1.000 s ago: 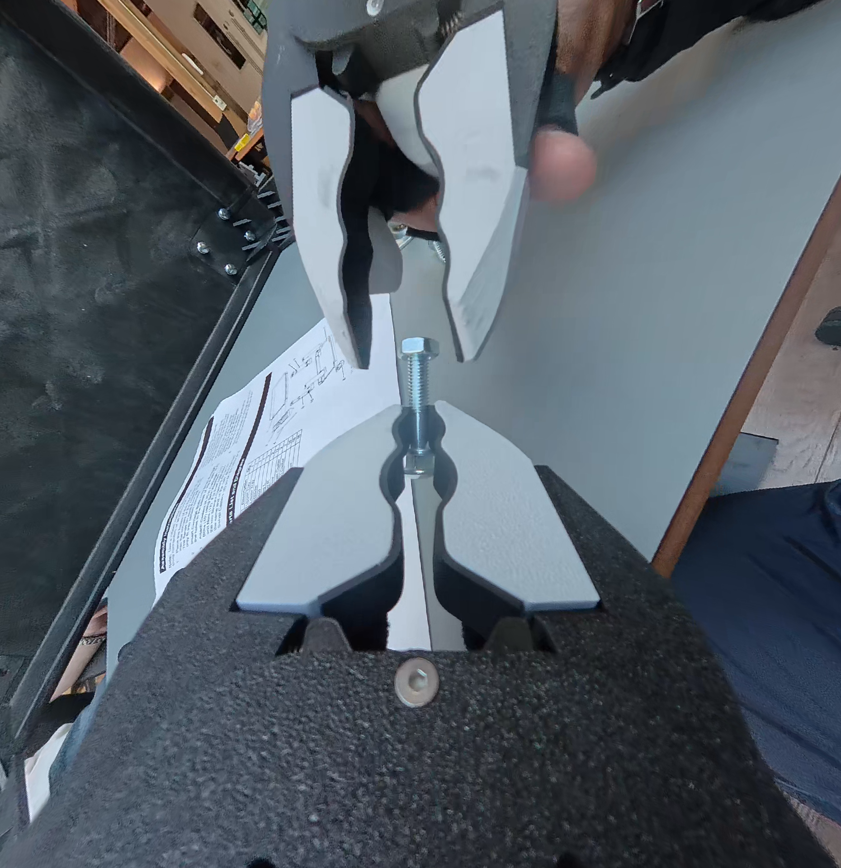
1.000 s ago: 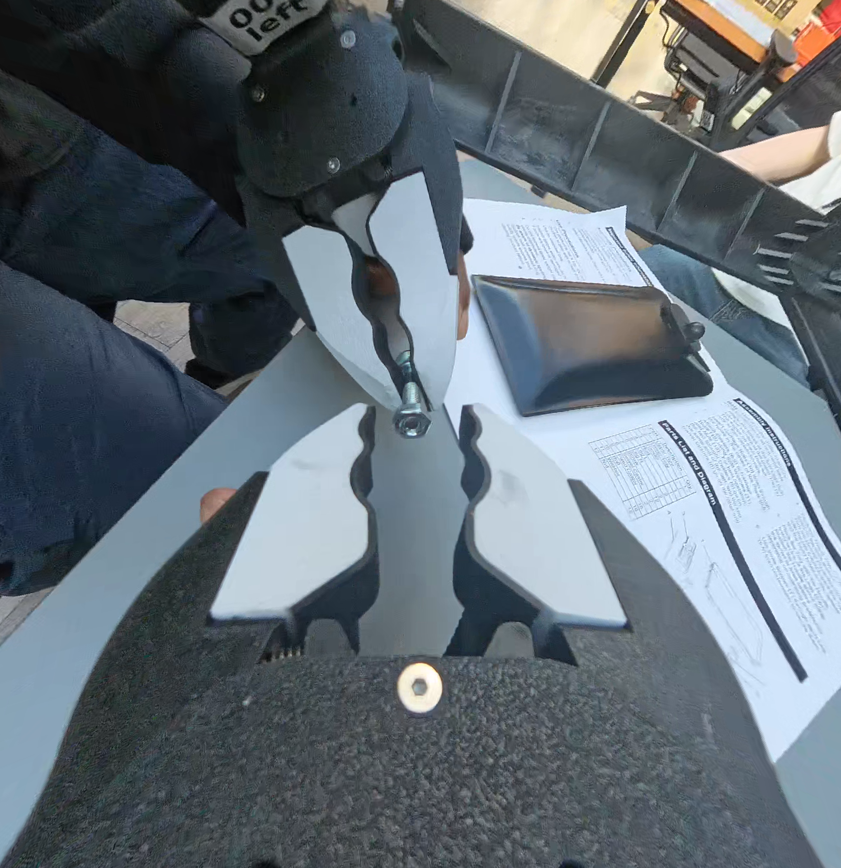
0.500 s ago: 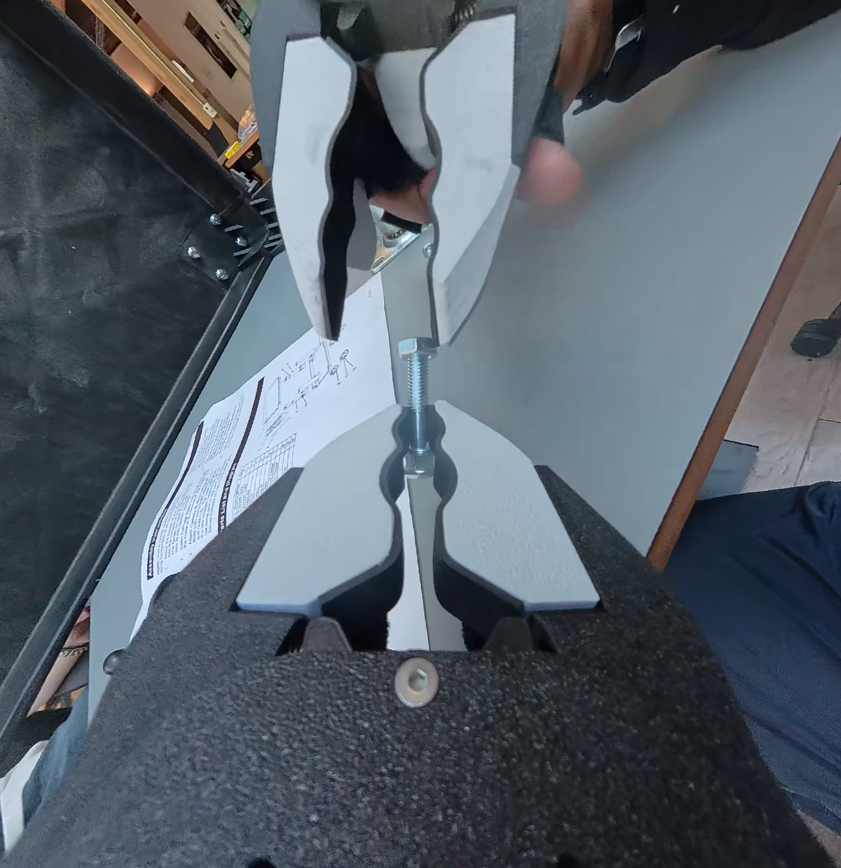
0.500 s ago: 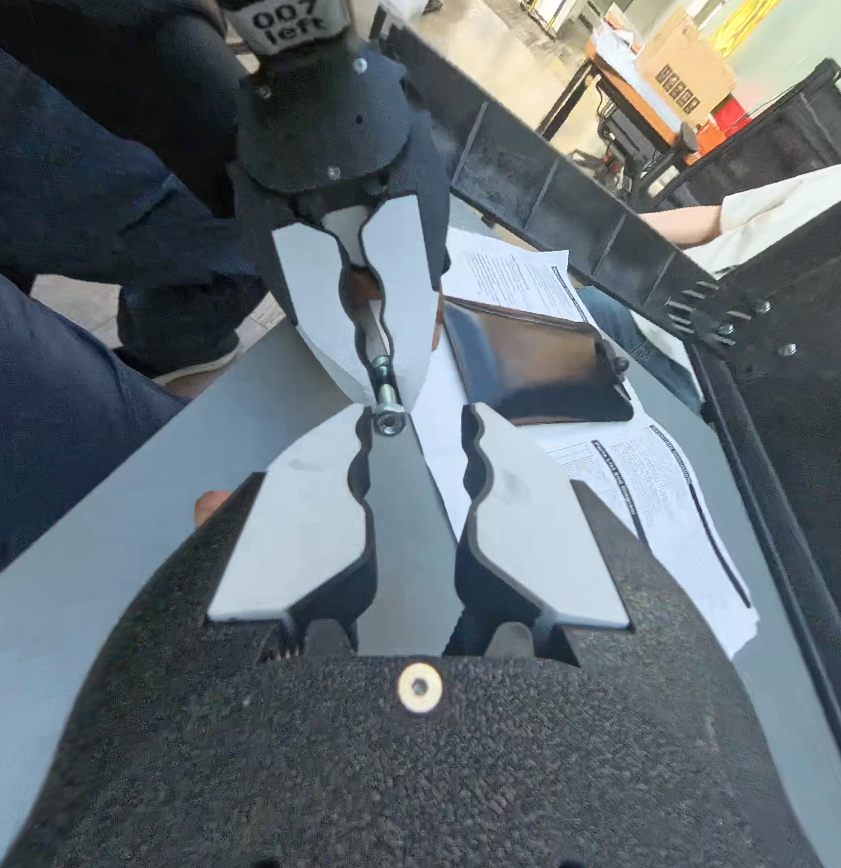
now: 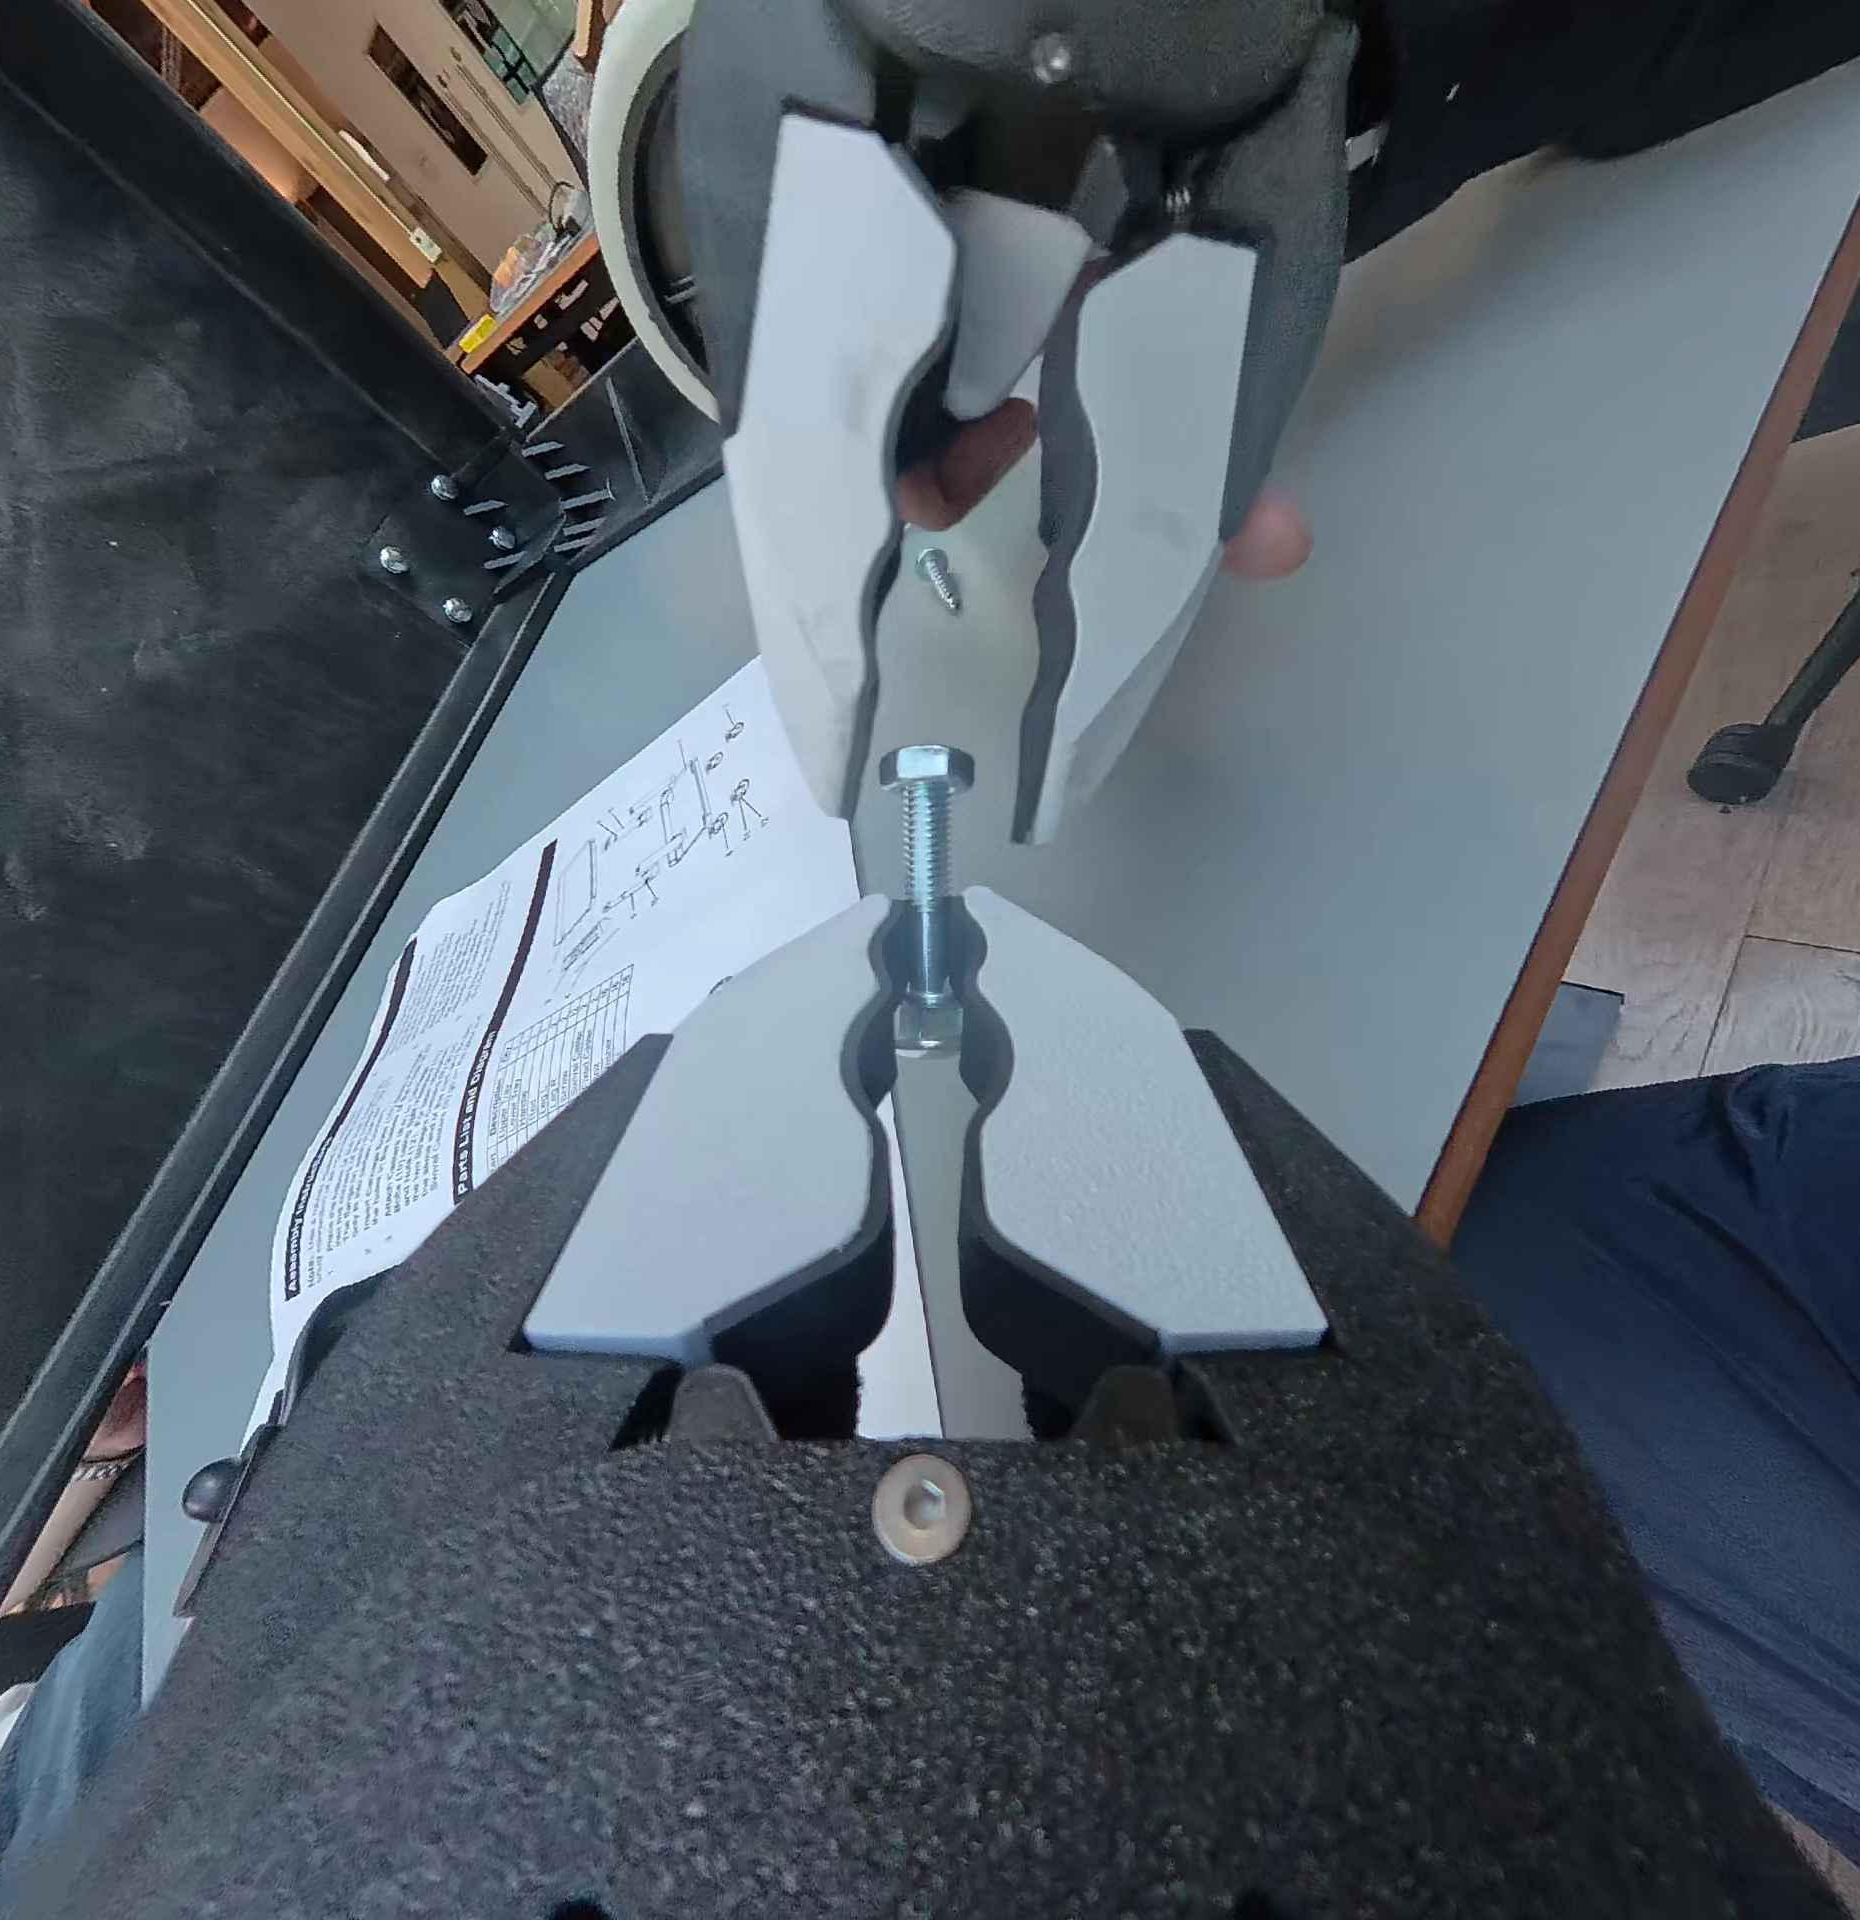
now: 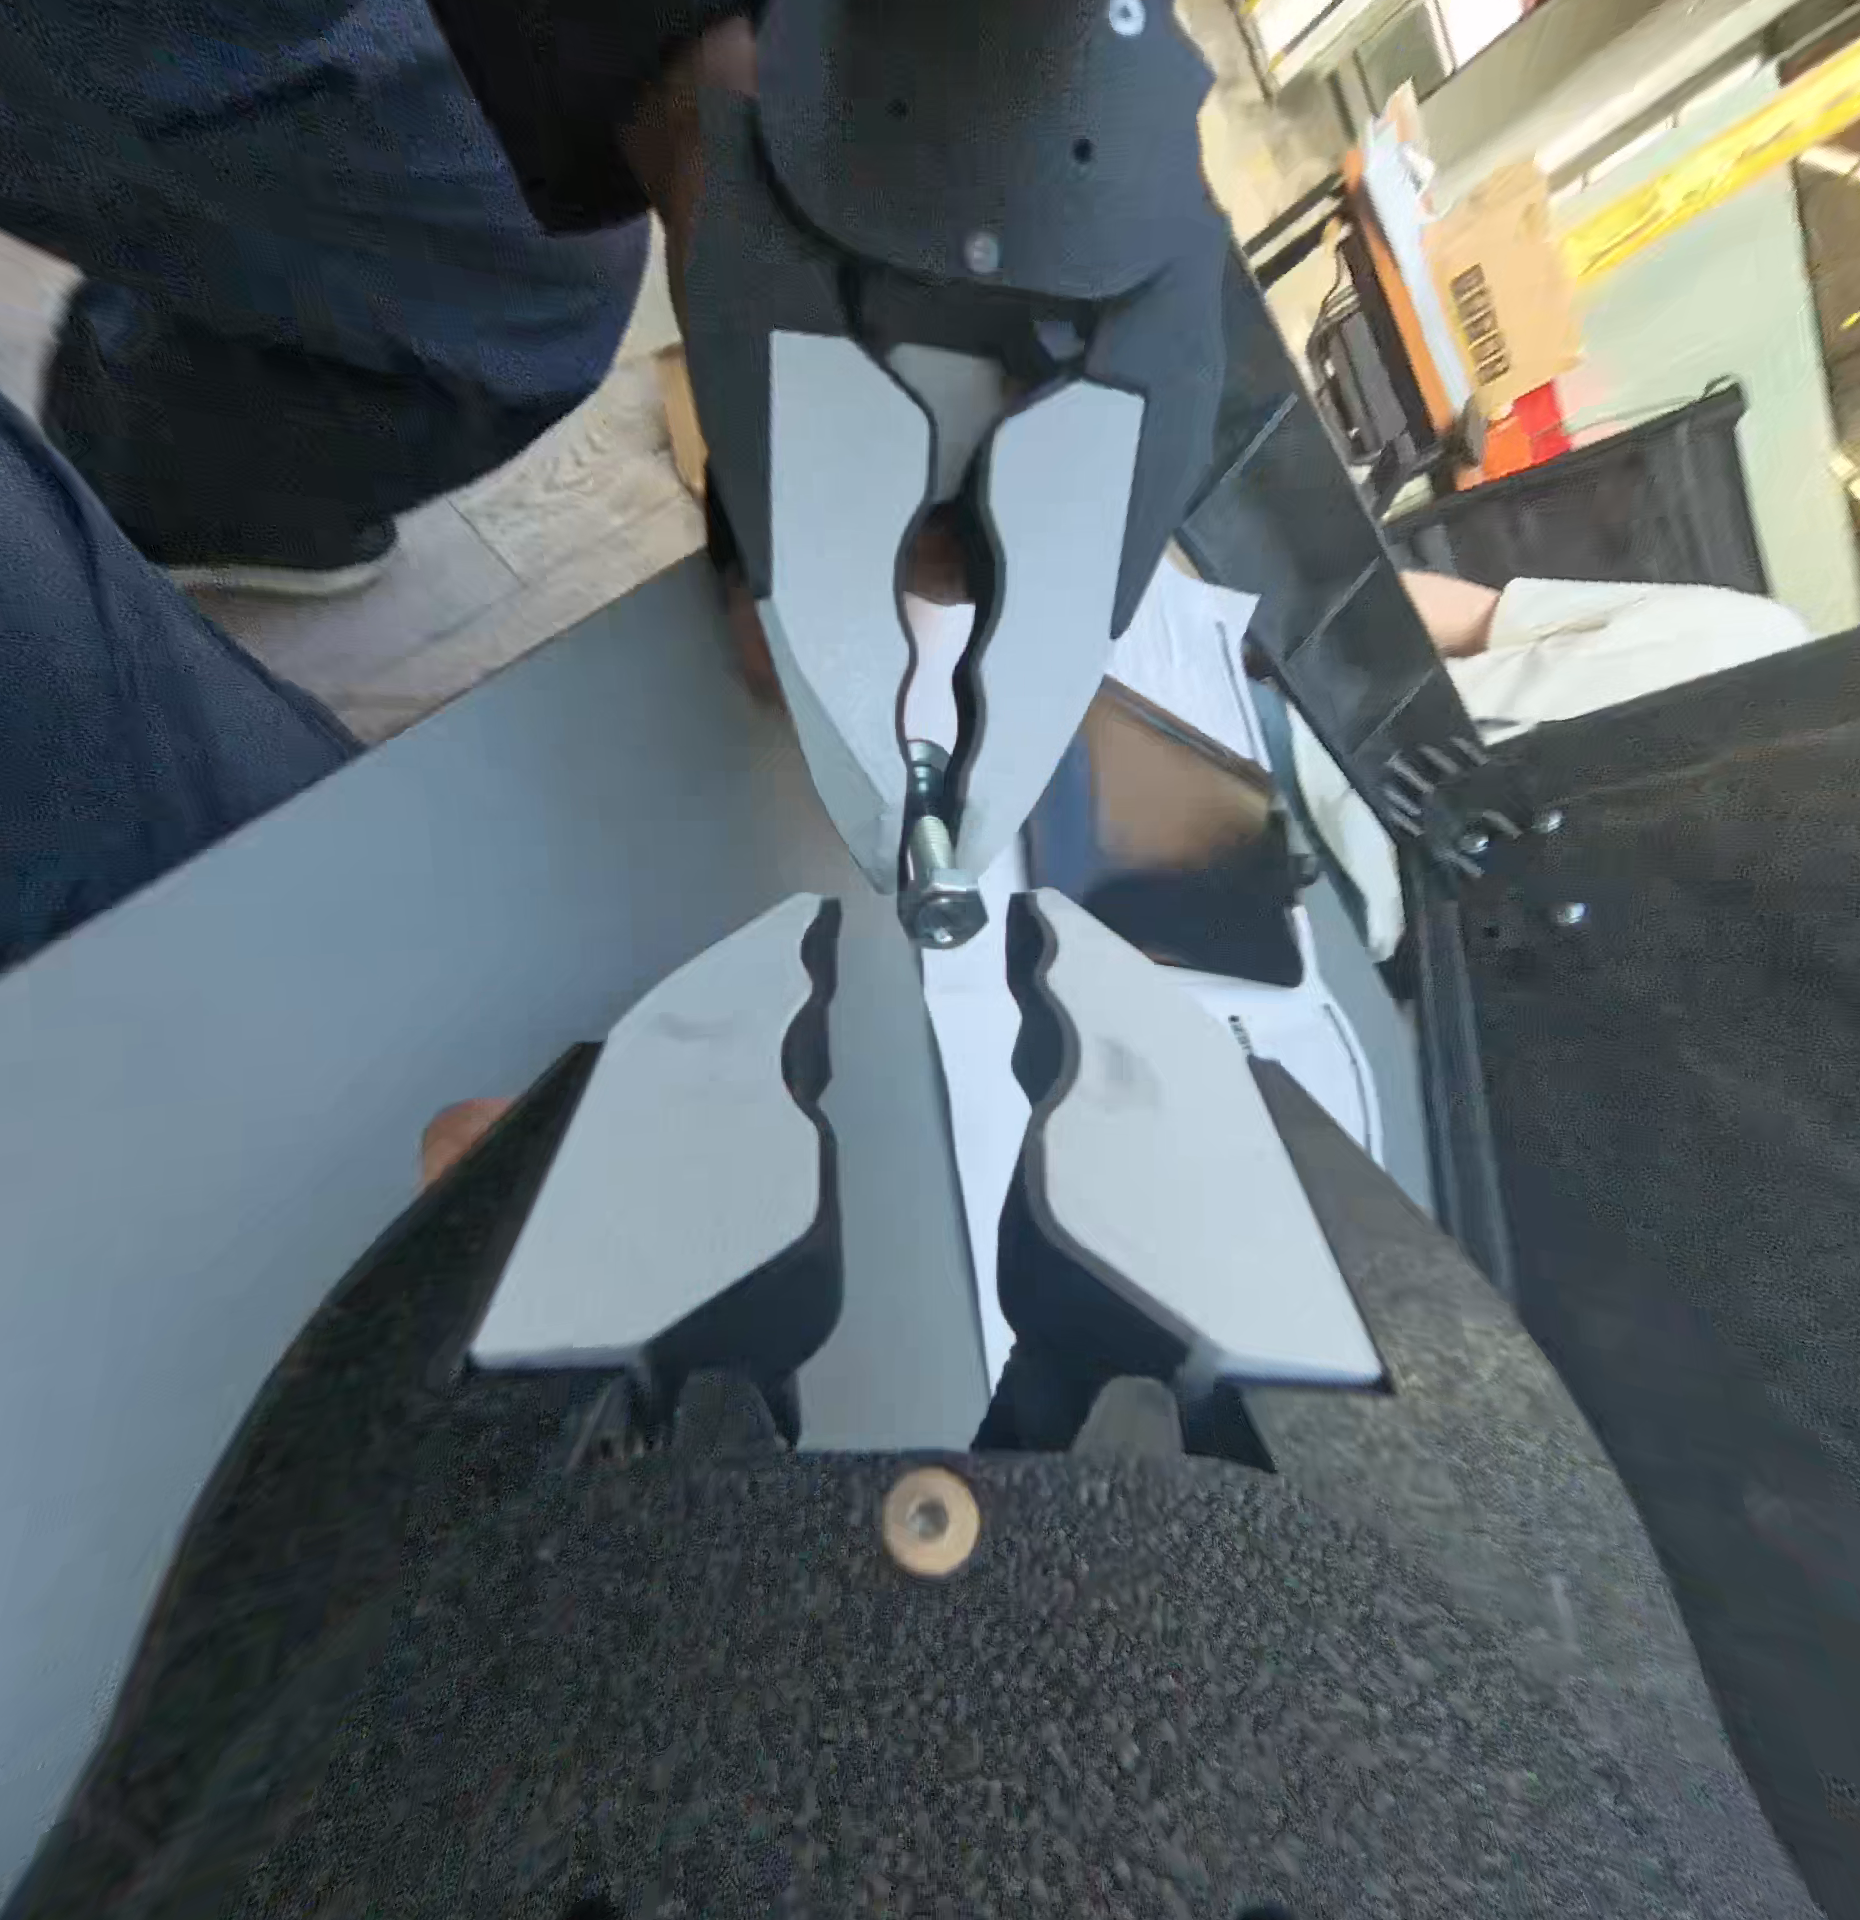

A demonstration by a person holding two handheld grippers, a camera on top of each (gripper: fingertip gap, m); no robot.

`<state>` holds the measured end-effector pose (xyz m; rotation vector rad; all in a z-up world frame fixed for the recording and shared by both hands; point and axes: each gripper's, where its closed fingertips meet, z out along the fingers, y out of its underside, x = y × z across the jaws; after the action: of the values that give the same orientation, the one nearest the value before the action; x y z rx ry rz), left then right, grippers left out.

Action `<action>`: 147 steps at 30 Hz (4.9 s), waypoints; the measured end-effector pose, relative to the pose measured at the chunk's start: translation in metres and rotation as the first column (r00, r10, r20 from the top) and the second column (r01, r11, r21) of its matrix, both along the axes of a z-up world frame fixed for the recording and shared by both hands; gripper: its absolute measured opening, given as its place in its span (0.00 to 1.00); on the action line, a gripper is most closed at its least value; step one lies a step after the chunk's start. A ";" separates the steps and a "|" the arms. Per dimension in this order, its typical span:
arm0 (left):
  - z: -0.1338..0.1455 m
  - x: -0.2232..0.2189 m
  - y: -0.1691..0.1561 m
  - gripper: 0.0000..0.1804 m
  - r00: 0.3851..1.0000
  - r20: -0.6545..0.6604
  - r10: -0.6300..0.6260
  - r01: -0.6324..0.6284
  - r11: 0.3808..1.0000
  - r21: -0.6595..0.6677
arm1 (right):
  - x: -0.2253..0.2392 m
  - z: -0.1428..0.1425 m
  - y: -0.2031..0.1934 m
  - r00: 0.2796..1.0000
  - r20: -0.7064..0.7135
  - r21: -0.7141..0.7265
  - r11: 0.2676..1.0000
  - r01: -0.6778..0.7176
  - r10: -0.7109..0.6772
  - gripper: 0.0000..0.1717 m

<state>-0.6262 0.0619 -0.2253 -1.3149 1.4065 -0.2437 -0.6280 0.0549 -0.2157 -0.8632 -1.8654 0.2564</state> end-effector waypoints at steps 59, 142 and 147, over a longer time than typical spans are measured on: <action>0.005 -0.005 0.015 0.04 0.990 0.016 0.140 -0.141 0.981 0.133 | 0.008 0.031 0.030 0.957 -0.136 -0.812 0.582 0.042 -0.258 0.22; -0.002 -0.001 0.005 0.03 0.999 -0.019 0.040 -0.039 0.998 0.053 | -0.001 0.004 0.000 0.998 -0.022 -0.493 0.869 0.039 -0.058 0.17; -0.004 0.000 0.003 0.04 0.999 -0.031 0.016 -0.015 0.999 0.032 | 0.000 -0.005 0.001 0.999 0.024 -0.273 0.961 0.042 -0.037 0.09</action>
<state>-0.6258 0.0645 -0.2298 -1.3079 1.4210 -0.1903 -0.6277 0.0564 -0.2202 -1.0922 -1.8547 0.4917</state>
